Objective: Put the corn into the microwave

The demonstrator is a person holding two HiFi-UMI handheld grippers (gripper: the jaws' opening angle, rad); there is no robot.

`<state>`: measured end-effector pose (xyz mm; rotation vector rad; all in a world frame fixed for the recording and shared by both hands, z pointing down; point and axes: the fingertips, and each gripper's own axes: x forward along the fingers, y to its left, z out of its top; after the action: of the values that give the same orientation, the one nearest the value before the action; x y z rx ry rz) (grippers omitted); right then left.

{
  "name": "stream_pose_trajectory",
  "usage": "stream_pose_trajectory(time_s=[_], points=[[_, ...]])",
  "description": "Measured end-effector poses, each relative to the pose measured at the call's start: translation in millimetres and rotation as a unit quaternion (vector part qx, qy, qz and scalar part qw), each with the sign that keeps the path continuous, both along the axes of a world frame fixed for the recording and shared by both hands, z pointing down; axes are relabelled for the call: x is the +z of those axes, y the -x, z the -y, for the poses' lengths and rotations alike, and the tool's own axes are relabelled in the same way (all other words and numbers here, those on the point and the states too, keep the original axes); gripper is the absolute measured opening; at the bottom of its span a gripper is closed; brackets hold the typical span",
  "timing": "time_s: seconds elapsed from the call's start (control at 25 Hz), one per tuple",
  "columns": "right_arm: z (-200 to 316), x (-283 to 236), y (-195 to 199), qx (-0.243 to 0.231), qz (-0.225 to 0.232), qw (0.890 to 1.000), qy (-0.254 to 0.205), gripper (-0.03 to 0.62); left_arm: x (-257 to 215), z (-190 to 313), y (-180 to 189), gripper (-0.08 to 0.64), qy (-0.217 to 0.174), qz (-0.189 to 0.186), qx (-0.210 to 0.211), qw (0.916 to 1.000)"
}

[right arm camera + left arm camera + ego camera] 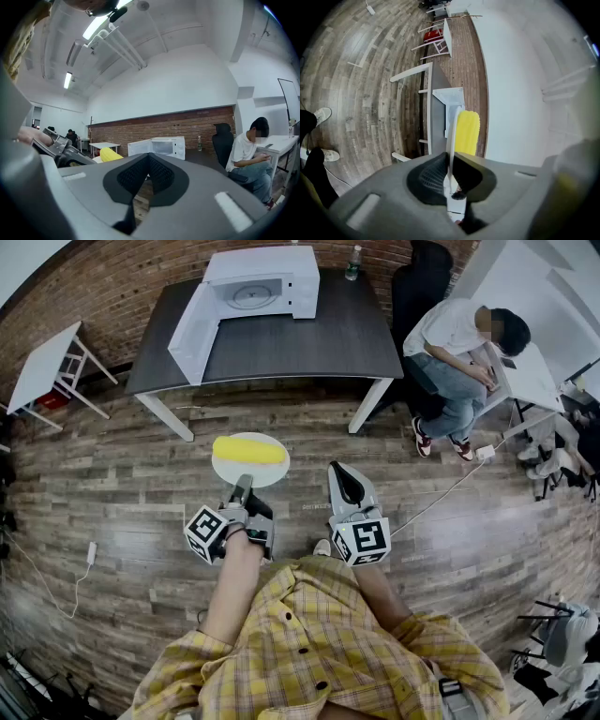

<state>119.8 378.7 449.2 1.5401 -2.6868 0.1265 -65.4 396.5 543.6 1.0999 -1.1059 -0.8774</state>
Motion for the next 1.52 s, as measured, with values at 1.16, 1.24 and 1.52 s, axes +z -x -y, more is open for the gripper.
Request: stream_pose_trajectory(time_s=[1.16, 1.24, 1.52], points=[[64.7, 4.3, -66.7, -0.071, 0.028, 0.997, -0.017, 0.003, 31.6, 51.7, -80.3, 0.020, 0.031, 0.004, -0.051, 0.9982], [80.2, 6.7, -65.0, -0.068, 0.030, 0.997, -0.013, 0.003, 36.3, 66.4, -77.3, 0.020, 0.035, 0.006, -0.050, 0.9981], [155.1, 17.9, -39.5, -0.060, 0.016, 0.998, -0.010, 0.005, 48.1, 142.8, -57.1, 0.020, 0.036, -0.005, -0.040, 0.9986]])
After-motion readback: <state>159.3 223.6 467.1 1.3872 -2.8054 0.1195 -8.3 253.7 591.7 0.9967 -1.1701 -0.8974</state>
